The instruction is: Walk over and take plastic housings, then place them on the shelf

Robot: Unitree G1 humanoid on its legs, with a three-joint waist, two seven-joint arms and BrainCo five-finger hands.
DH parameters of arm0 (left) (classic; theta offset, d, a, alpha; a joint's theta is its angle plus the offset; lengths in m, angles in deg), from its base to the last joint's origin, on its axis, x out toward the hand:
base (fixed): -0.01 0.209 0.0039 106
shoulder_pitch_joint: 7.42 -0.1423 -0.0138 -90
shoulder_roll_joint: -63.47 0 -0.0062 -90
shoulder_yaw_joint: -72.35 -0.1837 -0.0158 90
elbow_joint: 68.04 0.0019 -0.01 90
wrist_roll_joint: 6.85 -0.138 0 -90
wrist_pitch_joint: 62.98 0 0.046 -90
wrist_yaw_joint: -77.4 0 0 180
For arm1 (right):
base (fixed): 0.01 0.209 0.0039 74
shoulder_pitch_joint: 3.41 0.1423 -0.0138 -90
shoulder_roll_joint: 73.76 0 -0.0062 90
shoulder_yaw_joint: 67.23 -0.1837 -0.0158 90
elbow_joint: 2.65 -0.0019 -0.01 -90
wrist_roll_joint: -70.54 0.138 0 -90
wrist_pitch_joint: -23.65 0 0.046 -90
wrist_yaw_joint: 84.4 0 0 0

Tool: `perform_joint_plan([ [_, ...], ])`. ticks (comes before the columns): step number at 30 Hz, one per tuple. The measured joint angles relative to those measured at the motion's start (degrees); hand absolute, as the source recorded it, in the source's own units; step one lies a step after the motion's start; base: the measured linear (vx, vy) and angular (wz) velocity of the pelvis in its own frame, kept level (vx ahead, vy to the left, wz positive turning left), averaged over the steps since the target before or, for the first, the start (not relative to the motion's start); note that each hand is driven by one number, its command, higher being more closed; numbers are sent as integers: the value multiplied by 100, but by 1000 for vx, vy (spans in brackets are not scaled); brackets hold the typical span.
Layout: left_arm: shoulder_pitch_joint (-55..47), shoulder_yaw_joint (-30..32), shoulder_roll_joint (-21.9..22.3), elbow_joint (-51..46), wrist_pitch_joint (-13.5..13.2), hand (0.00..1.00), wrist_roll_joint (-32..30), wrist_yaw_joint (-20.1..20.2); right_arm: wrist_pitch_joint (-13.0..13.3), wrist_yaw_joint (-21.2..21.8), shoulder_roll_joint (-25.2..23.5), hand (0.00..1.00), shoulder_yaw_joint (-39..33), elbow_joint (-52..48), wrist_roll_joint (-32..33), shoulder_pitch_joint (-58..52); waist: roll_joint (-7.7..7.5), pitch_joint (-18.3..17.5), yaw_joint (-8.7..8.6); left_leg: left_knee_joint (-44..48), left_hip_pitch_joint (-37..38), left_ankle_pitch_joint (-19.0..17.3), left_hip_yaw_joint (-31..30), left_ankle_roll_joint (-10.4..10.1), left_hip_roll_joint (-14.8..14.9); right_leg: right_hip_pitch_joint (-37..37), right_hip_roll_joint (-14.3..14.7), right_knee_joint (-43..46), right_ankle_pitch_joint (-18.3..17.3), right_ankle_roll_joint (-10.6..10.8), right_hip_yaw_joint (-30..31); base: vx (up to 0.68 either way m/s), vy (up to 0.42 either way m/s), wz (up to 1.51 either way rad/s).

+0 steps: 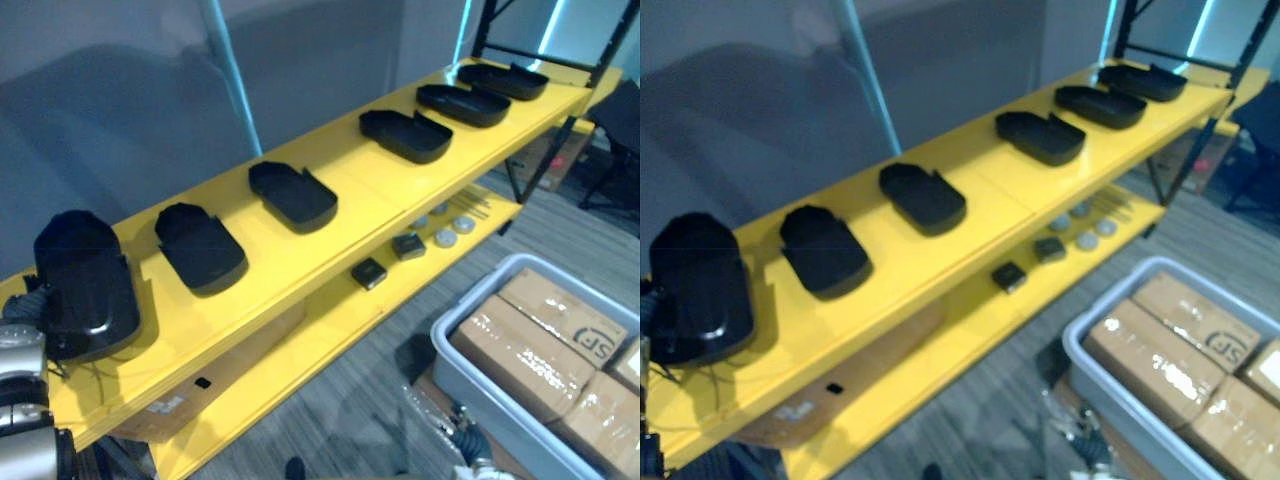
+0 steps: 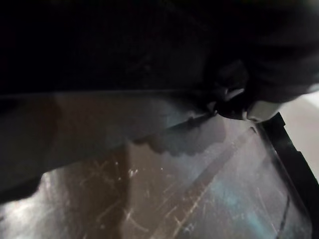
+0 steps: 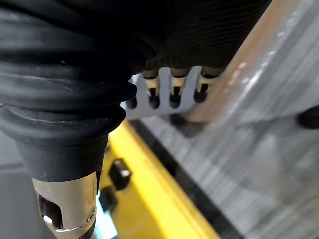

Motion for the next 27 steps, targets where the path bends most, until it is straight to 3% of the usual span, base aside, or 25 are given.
perform_joint_plan([
  [7, -2, 284, -21, 531, 333, 100, 48, -20, 10, -3, -11, 0, -398, 541, -17, 14, -60, 55, 0, -2, 23, -15, 52, 12, -6, -8, -3, 2, 5, 8, 59, -14, 3, -5],
  [18, -183, 378, -18, 814, 304, 100, -21, 73, 25, 0, -1, 0, -793, 911, -225, 139, -189, 186, 21, -4, 111, -52, -14, 34, -74, 195, -69, -137, 12, 29, -59, 11, 1, 4],
  [27, -389, 469, -15, 802, 61, 100, -76, 183, 66, -4, 25, 0, -1005, 922, -207, 327, -269, 290, 33, -5, 120, -86, -49, 34, -106, 291, -104, -241, 19, 42, -119, 12, 0, 2],
])
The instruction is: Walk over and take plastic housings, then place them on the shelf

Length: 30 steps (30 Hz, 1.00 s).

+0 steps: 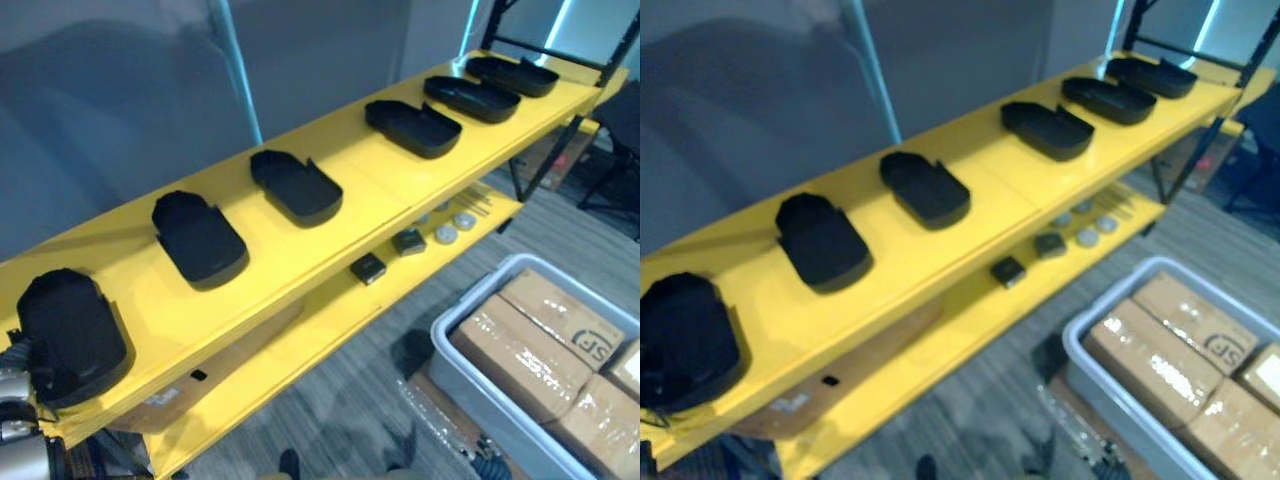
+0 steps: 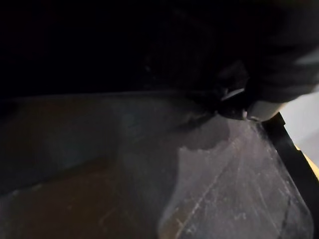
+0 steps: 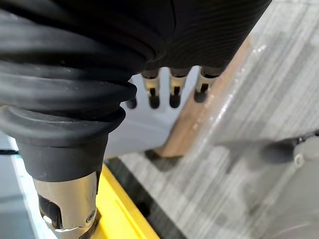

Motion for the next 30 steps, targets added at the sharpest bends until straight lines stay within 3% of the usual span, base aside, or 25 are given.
perform_joint_plan([
  [9, -37, -3, 88, -18, -52, 100, 9, -108, 1, 1, 87, 0, -14, 34, -12, 12, 1, 5, -25, 0, 12, -5, 44, -4, -12, 4, -22, -3, 0, 9, 15, 0, 0, 0],
  [22, -153, 3, 228, -175, -115, 100, 8, -696, 1, -7, 205, 0, -155, 37, -34, 32, -24, 118, -38, 1, 4, -30, 74, 12, -41, -22, -53, 11, -23, 41, 28, 0, 0, 0],
  [23, -152, 3, 229, -175, -116, 0, 9, -724, 1, -7, 211, 0, -170, 37, -34, 32, -14, 136, -39, 2, 3, -32, 75, 11, -43, -24, -56, 12, -26, 42, 29, 0, 0, 0],
  [30, -152, 12, 231, -285, -127, 0, -49, -1149, 1, -6, 217, 0, -172, 61, -35, 32, 19, 204, -42, 2, -2, -32, 79, 11, -44, -42, -56, 33, -34, 42, 35, 0, 0, 0],
])
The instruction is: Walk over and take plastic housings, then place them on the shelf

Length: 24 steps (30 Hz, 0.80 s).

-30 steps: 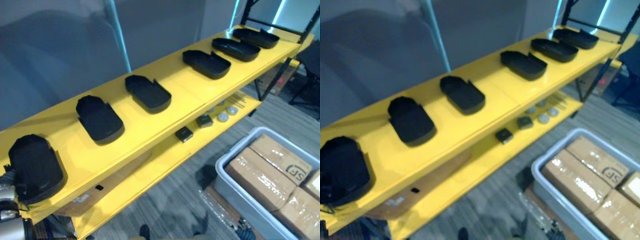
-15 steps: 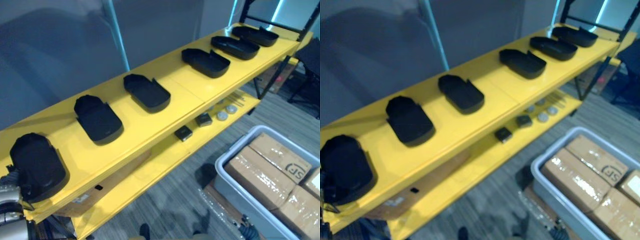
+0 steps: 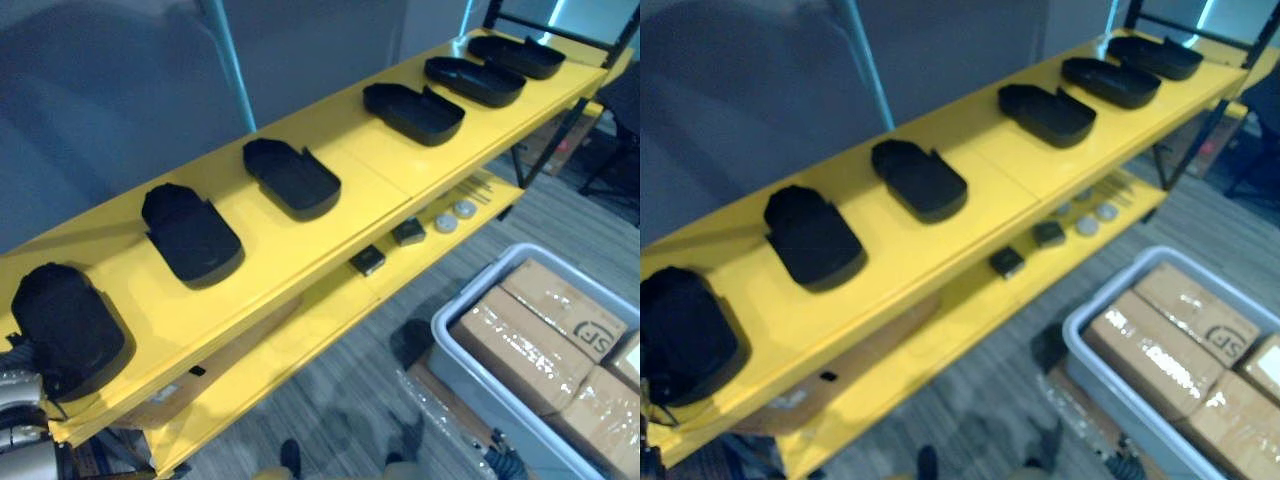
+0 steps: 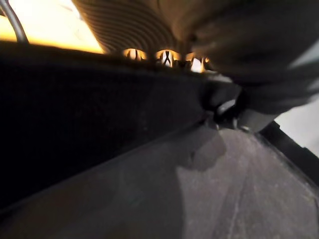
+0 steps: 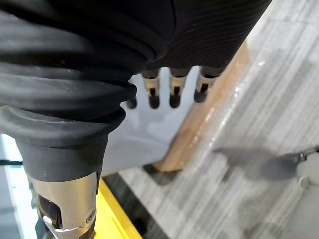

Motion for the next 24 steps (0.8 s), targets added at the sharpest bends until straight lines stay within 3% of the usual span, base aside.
perform_joint_plan([
  [12, 81, 232, 182, -547, -281, 0, -160, -1618, 188, -152, -75, 0, 5, 12, -51, 6, -19, 11, 21, 0, 17, 1, -15, 2, -9, 22, -2, 7, -1, 0, -4, 0, 0, 0],
  [16, 194, 275, 212, -884, -604, 0, -155, -2174, 229, -270, -229, 0, 46, -6, -52, 8, -22, 10, 55, -1, 29, 4, -39, 4, -9, 46, 0, 7, -1, 0, -20, 0, 0, 0],
  [21, 554, 287, 205, -1547, -1252, 0, -157, -2963, 370, -492, -421, 0, 310, -143, -52, 8, -29, 9, 159, -5, 90, 5, -140, 7, -33, 175, -15, -22, -11, 3, -135, 1, -4, 9],
  [24, 618, 295, 170, -1821, -1502, 0, -145, -3209, 445, -546, -456, 0, 460, -295, -50, 78, -30, 9, 215, -5, 94, 6, -174, 7, -35, 209, -13, -44, -12, 2, -168, 3, -5, 6],
])
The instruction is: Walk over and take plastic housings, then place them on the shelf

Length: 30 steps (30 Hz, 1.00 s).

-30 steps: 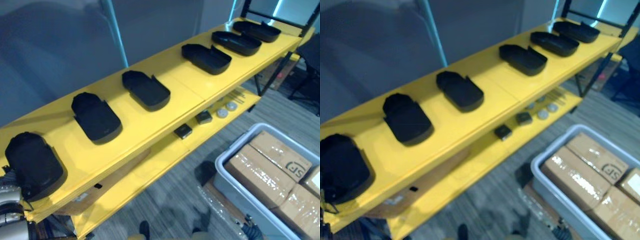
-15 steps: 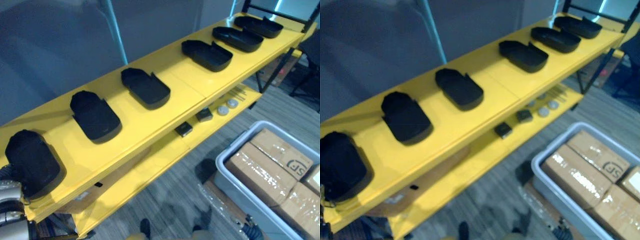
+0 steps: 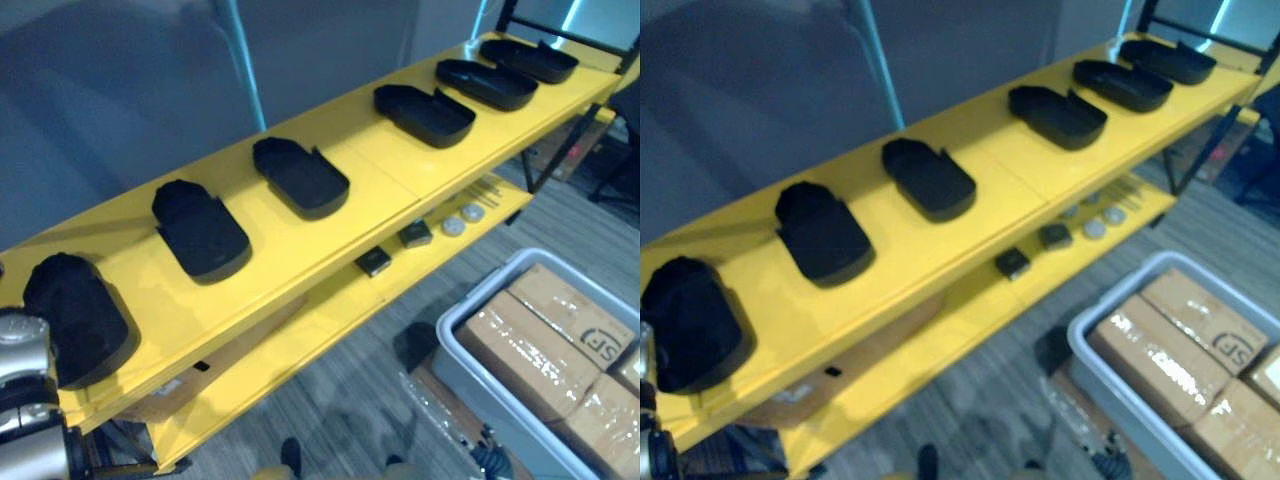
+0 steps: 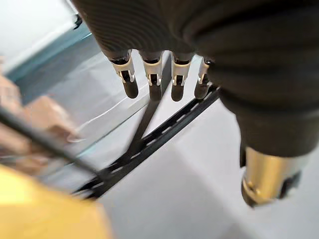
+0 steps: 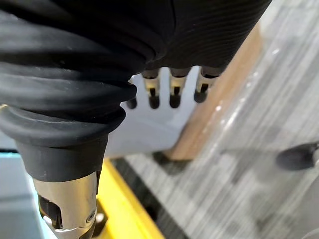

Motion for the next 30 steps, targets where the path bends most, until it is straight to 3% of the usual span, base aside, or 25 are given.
perform_joint_plan([
  [4, 169, -25, -19, -508, -430, 0, 61, -169, 6, -192, -30, 0, 290, -226, 14, 153, -33, -15, 124, -1, -15, 13, -195, 16, -61, 135, -10, -66, -16, 22, -220, 13, 1, 21],
  [7, 168, -25, -105, -814, -601, 0, 61, -238, 6, -232, -59, 0, 478, -288, 106, 273, -61, -30, 231, -2, -25, 17, -285, 19, -74, 179, -11, -69, -26, 28, -313, 27, -15, 22],
  [12, 145, -4, -205, -1417, -783, 0, 74, -392, 229, -326, -99, 0, 730, -560, 121, 411, -73, -37, 397, -5, -49, 50, -500, 22, -112, 286, -17, -78, -29, 22, -606, 12, -8, 22],
  [16, -94, 386, -205, -1623, -1012, 0, 82, -418, 256, -345, -94, 0, 849, -636, 122, 498, -89, -47, 558, -8, -123, 90, -623, 20, -125, 300, -10, -94, -42, -1, -738, -15, -8, 18],
  [20, -836, 1043, -180, -2400, -1227, 0, 86, -437, 263, -397, -178, 0, 1043, -663, 120, 493, -255, -177, 673, -11, -278, 92, -816, 10, -130, 303, -2, -156, -59, -31, -940, -20, -22, 22],
  [22, -1315, 1267, -62, -2795, -1261, 0, 66, -430, 263, -453, -172, 0, 1122, -665, 116, 452, -315, -352, 716, -11, -436, 70, -871, -21, -129, 195, 2, -164, -54, -37, -965, 19, -13, 23],
  [24, -1895, 1339, 383, -3353, -1305, 0, -44, -374, 258, -469, -129, 0, 1120, -663, 115, 410, -369, -456, 817, -10, -482, 70, -964, -23, -137, 214, 13, -162, -30, -70, -1071, 44, -9, 24],
  [28, -2792, 1274, 1254, -4016, -1324, 0, -555, -56, 250, -575, -40, 0, 1118, -647, 112, 340, -324, -669, 926, -8, -482, 62, -1095, -8, -94, 234, 88, -96, 106, -230, -1097, 41, 26, 19],
  [30, -3065, 1265, 1418, -4205, -1330, 0, -729, 90, 242, -576, -22, 0, 1119, -644, 105, 346, -316, -685, 953, -8, -478, 55, -1127, 0, -98, 234, 85, -56, 110, -233, -1099, 14, 27, 8],
])
